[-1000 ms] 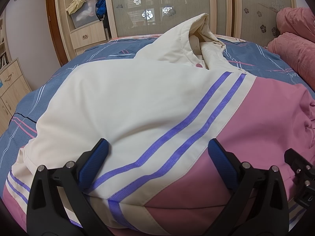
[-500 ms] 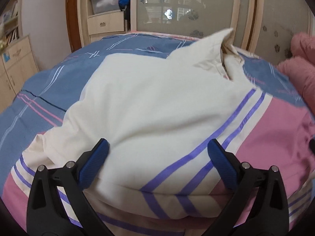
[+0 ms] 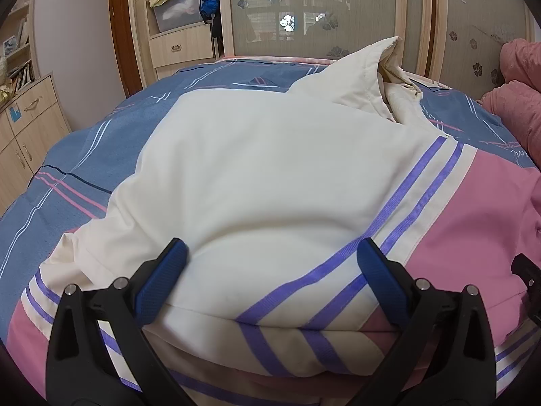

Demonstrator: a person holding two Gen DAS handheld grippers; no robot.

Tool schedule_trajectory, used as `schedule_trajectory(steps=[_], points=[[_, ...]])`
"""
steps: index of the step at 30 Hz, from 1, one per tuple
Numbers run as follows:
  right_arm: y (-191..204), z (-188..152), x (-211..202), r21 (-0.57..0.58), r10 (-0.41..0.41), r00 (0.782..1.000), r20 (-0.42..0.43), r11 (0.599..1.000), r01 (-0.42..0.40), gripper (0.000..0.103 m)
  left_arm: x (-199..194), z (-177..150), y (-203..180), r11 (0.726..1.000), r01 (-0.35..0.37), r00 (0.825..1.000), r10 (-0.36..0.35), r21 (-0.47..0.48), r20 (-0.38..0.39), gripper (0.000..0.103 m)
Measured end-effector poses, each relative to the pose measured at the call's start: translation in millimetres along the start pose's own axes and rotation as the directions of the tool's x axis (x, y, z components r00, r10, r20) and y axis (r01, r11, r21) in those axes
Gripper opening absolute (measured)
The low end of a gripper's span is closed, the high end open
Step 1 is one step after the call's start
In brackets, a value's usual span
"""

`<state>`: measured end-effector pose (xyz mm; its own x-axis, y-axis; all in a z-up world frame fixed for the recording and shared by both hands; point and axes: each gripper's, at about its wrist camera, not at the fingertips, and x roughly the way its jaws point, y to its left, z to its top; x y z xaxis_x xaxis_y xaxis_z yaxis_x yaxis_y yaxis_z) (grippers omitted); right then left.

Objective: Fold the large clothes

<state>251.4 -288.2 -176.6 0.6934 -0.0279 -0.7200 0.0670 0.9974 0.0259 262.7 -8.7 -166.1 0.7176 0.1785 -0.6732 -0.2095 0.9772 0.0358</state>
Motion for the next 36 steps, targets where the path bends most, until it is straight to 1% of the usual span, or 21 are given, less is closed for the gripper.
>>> schedule_trajectory(steps=[30,33,35,36], points=[[6,1,5,-0.015,-0.012,1.0,-0.005,1.0,0.012,0.099,-1,-2,-1,1.0,-0.004,1.0,0.004,0.001,0.006,0.101],[6,1,5,-0.016,-0.013,1.0,-0.005,1.0,0.012,0.099,-2,0,0,1.0,-0.001,1.0,0.001,0.0,-0.002,0.101],[6,0,5,-0.017,-0.012,1.0,-0.006,1.0,0.012,0.099,-12,4,4,0.999,0.005,1.0,-0.005,-0.036,0.009,0.101],[7,0,6,-0.018,-0.011,1.0,-0.007,1.0,0.011,0.1,-19,7,6,0.997,0.033,0.999,-0.032,-0.066,0.022,0.101]])
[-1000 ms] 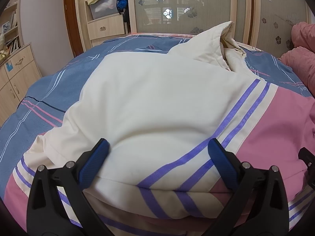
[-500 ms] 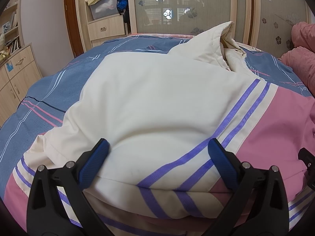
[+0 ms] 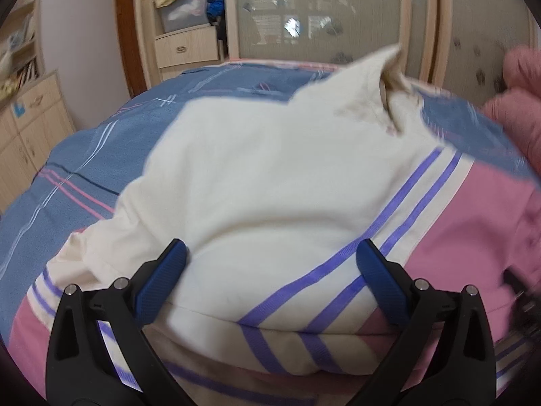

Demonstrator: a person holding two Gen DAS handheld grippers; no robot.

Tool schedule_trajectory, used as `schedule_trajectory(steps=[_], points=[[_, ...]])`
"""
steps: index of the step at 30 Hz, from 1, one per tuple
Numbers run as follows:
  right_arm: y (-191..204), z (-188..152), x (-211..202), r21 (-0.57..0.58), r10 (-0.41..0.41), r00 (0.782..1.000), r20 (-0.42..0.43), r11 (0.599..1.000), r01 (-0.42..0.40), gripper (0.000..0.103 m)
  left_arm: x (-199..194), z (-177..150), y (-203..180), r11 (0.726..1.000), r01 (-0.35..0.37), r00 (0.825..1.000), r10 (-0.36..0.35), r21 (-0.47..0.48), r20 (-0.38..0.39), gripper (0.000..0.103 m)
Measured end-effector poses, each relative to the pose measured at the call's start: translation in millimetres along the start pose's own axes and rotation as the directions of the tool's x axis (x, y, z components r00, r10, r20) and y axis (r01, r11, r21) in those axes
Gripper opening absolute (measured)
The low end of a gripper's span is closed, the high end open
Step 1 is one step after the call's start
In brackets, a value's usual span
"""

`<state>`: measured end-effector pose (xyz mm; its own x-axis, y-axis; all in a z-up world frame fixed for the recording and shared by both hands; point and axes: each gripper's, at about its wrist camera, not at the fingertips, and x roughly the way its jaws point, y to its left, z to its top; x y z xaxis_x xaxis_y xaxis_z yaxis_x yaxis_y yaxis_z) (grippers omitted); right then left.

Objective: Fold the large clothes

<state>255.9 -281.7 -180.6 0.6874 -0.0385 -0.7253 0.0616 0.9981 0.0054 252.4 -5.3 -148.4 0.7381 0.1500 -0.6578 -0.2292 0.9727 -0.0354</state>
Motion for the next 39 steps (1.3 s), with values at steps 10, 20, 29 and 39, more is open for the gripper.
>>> schedule_trajectory(steps=[10,20,29,39], points=[[3,0,3,-0.015,-0.008,1.0,-0.006,1.0,0.008,0.102,26,-3,-27,0.987,-0.016,0.999,0.023,0.158,-0.044,0.101],[3,0,2,-0.012,-0.007,1.0,-0.003,1.0,0.007,0.102,25,-9,-28,0.99,-0.007,1.0,0.01,0.144,-0.026,0.101],[-8,0,-5,0.046,-0.081,0.996,0.023,0.996,0.08,0.102,23,-9,-28,0.99,-0.003,1.0,0.006,0.14,-0.021,0.101],[-8,0,7,0.036,-0.076,0.997,-0.021,0.996,0.077,0.102,23,-10,-29,0.989,-0.013,1.0,0.016,0.147,-0.02,0.101]])
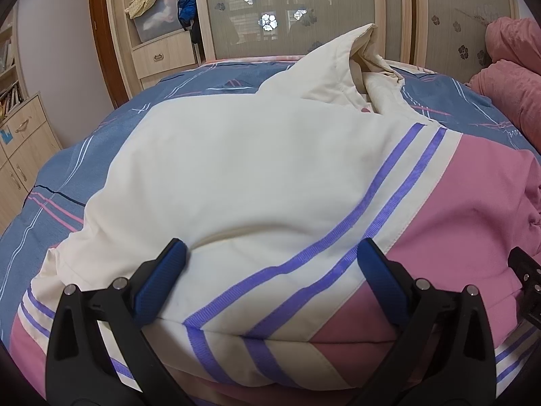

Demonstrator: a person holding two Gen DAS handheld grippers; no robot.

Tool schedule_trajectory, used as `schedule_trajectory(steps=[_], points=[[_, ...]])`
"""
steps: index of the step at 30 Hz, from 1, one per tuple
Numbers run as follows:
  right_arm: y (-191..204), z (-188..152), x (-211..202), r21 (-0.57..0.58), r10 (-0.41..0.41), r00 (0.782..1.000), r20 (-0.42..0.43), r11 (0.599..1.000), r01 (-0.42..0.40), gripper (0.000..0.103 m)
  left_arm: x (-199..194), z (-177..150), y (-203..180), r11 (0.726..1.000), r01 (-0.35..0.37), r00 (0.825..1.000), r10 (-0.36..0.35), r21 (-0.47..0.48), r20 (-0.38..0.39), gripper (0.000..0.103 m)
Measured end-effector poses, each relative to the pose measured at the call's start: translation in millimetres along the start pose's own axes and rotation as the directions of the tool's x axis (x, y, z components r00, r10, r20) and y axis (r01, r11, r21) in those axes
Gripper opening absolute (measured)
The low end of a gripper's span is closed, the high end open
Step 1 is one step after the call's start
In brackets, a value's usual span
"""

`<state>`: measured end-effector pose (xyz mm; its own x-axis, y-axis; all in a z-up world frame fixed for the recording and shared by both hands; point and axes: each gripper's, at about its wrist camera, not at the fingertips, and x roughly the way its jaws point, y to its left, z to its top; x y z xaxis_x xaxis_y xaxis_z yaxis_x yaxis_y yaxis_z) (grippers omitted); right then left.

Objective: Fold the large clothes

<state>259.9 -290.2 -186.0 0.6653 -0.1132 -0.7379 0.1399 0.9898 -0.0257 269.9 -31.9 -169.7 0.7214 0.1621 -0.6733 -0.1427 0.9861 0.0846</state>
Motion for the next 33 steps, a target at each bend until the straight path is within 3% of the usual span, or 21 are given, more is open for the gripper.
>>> schedule_trajectory(steps=[7,9,12,14,16,18,24,28,29,33], points=[[0,3,2,-0.003,-0.002,1.0,-0.001,1.0,0.002,0.102,-3,1,0,1.0,-0.006,1.0,0.006,-0.001,0.006,0.101],[0,3,4,-0.005,-0.001,1.0,-0.002,1.0,0.001,0.102,-14,2,-1,1.0,-0.019,0.999,0.02,-0.011,0.046,0.101],[1,3,4,-0.006,-0.002,1.0,-0.002,1.0,0.002,0.102,-36,-1,-5,0.999,0.043,0.992,-0.04,-0.023,0.116,0.101],[1,3,5,-0.006,-0.002,1.0,-0.003,1.0,0.002,0.102,-35,-4,-15,0.997,0.071,0.994,-0.073,0.023,0.084,0.101],[2,3,5,-0.006,-0.002,1.0,-0.002,1.0,0.002,0.102,-23,-8,-27,0.995,0.017,0.999,-0.022,0.103,0.043,0.101],[2,3,5,-0.008,-0.005,1.0,-0.003,1.0,0.005,0.102,-15,-10,-27,0.995,0.023,1.0,-0.025,0.097,0.015,0.101],[1,3,3,-0.007,0.001,1.0,0.0,1.0,-0.001,0.102,-13,-12,-25,0.996,0.039,0.999,-0.042,0.075,0.031,0.101],[-21,4,-19,0.084,0.102,0.99,0.096,0.99,-0.11,0.102,-9,-14,-24,0.998,0.046,0.998,-0.048,0.054,0.038,0.101],[-28,3,-31,0.11,0.105,0.984,0.141,0.987,-0.121,0.102,-8,-14,-24,0.998,0.036,0.999,-0.038,0.054,0.035,0.101],[-41,8,-51,0.118,0.145,0.97,0.195,0.978,-0.17,0.102,-7,-15,-25,0.998,0.033,0.999,-0.035,0.055,0.029,0.101]])
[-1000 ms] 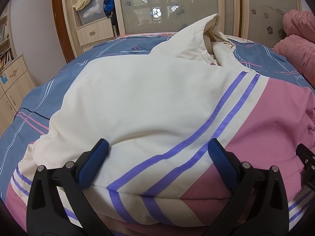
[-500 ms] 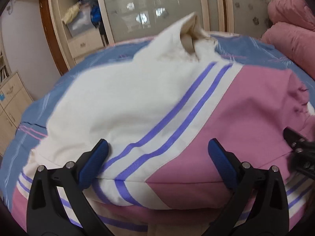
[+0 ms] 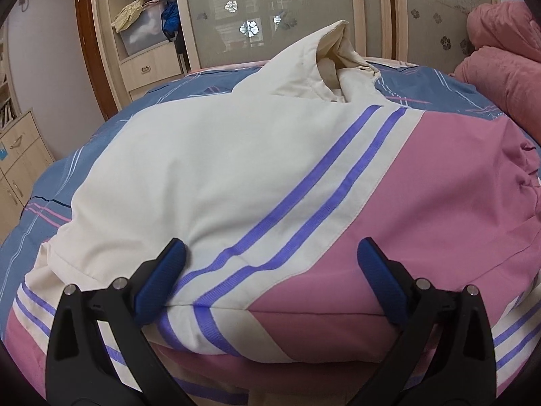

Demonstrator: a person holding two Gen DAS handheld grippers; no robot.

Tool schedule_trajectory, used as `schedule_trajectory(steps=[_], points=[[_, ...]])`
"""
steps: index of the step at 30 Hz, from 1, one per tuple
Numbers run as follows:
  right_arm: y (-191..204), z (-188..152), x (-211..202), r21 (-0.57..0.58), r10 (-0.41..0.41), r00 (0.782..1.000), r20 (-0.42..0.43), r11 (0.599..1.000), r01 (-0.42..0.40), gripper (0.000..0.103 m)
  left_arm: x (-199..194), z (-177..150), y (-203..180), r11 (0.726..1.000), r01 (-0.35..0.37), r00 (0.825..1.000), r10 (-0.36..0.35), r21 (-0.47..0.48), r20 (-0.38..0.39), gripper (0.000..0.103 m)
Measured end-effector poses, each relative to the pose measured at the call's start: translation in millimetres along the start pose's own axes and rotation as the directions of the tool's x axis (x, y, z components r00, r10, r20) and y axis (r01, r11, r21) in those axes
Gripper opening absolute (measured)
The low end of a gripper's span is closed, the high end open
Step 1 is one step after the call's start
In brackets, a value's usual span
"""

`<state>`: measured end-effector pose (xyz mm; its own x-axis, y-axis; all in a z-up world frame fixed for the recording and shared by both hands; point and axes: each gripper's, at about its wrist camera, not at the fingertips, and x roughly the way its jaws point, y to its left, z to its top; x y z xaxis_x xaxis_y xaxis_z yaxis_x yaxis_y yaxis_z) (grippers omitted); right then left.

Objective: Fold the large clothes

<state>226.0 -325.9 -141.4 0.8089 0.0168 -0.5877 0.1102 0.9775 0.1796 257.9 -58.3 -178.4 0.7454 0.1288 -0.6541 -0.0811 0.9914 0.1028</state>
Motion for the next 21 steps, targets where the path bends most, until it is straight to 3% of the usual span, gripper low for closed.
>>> schedule_trajectory(steps=[3,6,8,9,10,12,15,16,17,18,19,21], points=[[4,38,15,0.075,0.076,0.997,-0.012,0.994,-0.075,0.102,1,0,2,1.0,0.016,1.0,-0.016,-0.012,-0.003,0.101],[45,94,59,0.039,0.174,0.982,-0.077,0.984,-0.171,0.102,1,-1,2,1.0,0.019,1.0,-0.019,-0.015,0.001,0.101],[84,132,92,0.005,0.275,0.956,-0.104,0.961,-0.277,0.102,2,-1,3,0.999,0.025,1.0,-0.025,-0.021,0.003,0.101],[112,154,119,-0.03,0.317,0.935,-0.16,0.945,-0.325,0.102,1,-1,4,0.999,0.029,1.0,-0.029,-0.025,0.005,0.101],[138,174,150,-0.059,0.314,0.924,-0.218,0.941,-0.333,0.102,1,-1,5,0.999,0.033,0.999,-0.032,-0.03,0.008,0.101],[168,202,205,-0.071,0.229,0.94,-0.255,0.964,-0.255,0.102,0,-2,5,0.999,0.038,0.999,-0.037,-0.038,0.015,0.101],[191,215,285,-0.058,0.112,0.936,-0.335,0.989,-0.139,0.101,2,-2,7,0.997,0.053,0.998,-0.052,-0.057,0.023,0.101],[191,213,300,-0.037,0.091,0.931,-0.353,0.993,-0.111,0.085,2,-2,8,0.996,0.058,0.998,-0.056,-0.061,0.025,0.101],[187,209,307,0.015,0.119,0.925,-0.361,0.992,-0.121,0.068,1,-2,9,0.996,0.065,0.998,-0.063,-0.067,0.027,0.101],[184,207,306,0.058,0.158,0.918,-0.364,0.988,-0.147,0.029,1,-2,9,0.995,0.07,0.997,-0.068,-0.071,0.029,0.101],[179,206,298,0.099,0.205,0.911,-0.357,0.978,-0.182,0.009,1,-2,10,0.995,0.073,0.997,-0.071,-0.073,0.028,0.101],[176,207,254,0.063,0.205,0.945,-0.254,0.979,-0.195,0.004,0,-1,11,0.994,0.08,0.997,-0.078,-0.079,0.029,0.101]])
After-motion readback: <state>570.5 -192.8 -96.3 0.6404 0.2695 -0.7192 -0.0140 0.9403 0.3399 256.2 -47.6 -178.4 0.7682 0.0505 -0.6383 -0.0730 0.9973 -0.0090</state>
